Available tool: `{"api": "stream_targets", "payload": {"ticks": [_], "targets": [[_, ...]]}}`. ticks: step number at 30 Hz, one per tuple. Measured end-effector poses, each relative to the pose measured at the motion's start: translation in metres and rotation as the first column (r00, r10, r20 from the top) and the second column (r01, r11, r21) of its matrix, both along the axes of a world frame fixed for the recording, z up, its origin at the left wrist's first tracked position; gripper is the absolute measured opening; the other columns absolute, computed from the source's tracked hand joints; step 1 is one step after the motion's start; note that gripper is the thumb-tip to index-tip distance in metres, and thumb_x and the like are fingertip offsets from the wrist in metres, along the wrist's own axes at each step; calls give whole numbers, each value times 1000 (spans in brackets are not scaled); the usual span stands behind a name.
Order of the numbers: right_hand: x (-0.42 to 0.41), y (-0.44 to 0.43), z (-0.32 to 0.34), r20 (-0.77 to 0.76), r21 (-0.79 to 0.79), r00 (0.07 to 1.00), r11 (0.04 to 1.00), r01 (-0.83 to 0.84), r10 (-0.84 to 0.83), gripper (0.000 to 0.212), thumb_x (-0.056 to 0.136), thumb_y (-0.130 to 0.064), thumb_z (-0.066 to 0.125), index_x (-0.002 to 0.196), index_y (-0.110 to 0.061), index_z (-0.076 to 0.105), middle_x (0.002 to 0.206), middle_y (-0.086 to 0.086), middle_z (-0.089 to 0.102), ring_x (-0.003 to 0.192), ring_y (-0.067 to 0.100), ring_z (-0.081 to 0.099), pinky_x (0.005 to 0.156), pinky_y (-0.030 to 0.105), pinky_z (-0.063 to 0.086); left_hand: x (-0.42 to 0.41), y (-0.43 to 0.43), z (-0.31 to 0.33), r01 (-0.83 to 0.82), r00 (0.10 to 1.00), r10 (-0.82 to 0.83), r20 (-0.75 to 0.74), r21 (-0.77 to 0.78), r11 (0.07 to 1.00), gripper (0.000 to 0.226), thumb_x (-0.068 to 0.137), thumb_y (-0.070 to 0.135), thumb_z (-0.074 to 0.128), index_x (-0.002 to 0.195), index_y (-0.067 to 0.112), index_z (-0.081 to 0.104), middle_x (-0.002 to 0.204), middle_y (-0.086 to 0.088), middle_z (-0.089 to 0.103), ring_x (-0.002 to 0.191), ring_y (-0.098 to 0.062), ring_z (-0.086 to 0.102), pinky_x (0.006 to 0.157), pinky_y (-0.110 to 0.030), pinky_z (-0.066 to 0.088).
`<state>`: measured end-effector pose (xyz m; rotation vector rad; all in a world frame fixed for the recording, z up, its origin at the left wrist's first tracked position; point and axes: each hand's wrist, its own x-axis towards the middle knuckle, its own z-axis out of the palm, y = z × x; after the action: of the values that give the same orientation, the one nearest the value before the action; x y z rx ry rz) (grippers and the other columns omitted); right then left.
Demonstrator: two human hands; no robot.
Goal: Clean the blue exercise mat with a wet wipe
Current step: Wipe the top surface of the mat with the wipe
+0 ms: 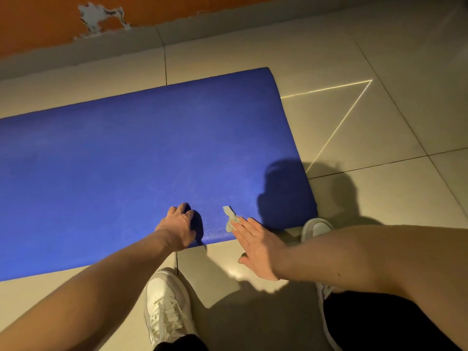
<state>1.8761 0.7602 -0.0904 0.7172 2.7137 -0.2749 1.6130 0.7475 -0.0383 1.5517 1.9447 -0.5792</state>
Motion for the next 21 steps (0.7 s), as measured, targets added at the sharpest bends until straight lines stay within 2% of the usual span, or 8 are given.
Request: {"api": "stream_targets", "payload": {"ticks": [3, 6, 9, 12, 15, 16, 18, 21], "targets": [[22, 22, 10, -72, -144, 997, 989, -19, 9, 74, 98, -47, 41, 156, -2, 29, 167, 16, 14, 152, 32, 15, 124, 45, 15, 4, 4, 6, 14, 1000, -14, 14, 2, 1000, 66, 95, 33, 56, 154, 16, 32, 161, -2, 19, 141, -27, 23, 112, -40, 39], [18, 40, 33, -184, -261, 983, 964, -59, 11, 62, 90, -31, 46, 147, -8, 41, 164, 14, 21, 139, 22, 35, 110, 36, 34, 16, 10, 15, 70, 997, -70, 39, 3, 998, 66, 95, 33, 57, 154, 17, 32, 163, 0, 17, 142, -26, 21, 112, -40, 38], [4, 59, 60, -188, -558, 930, 814, 163, -315, 54, 95, -13, 54, 148, -11, 45, 156, -1, 44, 119, 12, 55, 93, 10, 38, 34, 16, 26, 48, 988, -56, 142, 61, 997, 67, 95, 27, 59, 155, 17, 31, 162, 1, 23, 141, -25, 27, 113, -39, 37], [-13, 67, 72, -137, -679, 767, 623, 389, -627, 27, 93, -10, 63, 120, -13, 62, 112, 2, 69, 97, 24, 65, 76, 21, 48, 51, 23, 37, -207, 905, 146, 400, 114, 972, 67, 94, 23, 65, 153, 14, 33, 155, -3, 40, 138, -24, 42, 113, -36, 37], [-28, 69, 86, -89, -804, 598, 412, 430, -797, 22, 91, 5, 56, 103, -11, 64, 80, -3, 60, 68, 14, 55, 55, 12, 45, 62, 28, 51, -456, 731, 335, 595, 61, 888, 60, 96, 20, 65, 150, 14, 40, 142, -2, 53, 129, -23, 53, 110, -35, 42], [-31, 69, 89, -83, -816, 570, 384, 432, -817, 25, 91, 9, 54, 106, -9, 64, 78, -5, 57, 67, 14, 54, 56, 12, 47, 63, 28, 54, -505, 687, 365, 628, 52, 862, 48, 96, 17, 65, 141, 13, 51, 132, -3, 61, 120, -22, 59, 107, -36, 46], [-33, 68, 90, -87, -828, 538, 361, 430, -839, 29, 89, 12, 53, 109, -8, 62, 80, -5, 54, 70, 21, 55, 68, 29, 56, 64, 26, 58, -603, 561, 424, 711, -1, 798, 16, 95, 10, 66, 110, 6, 68, 100, -6, 71, 89, -21, 66, 90, -34, 56], [-26, 69, 84, -69, -850, 521, 323, 416, -851, 34, 86, 9, 59, 99, -22, 55, 89, 0, 56, 73, 25, 58, 78, 52, 58, 65, 19, 60, -660, 469, 478, 742, -65, 748, 11, 91, 5, 71, 98, -3, 68, 82, -9, 68, 71, -21, 60, 71, -29, 54]]}}
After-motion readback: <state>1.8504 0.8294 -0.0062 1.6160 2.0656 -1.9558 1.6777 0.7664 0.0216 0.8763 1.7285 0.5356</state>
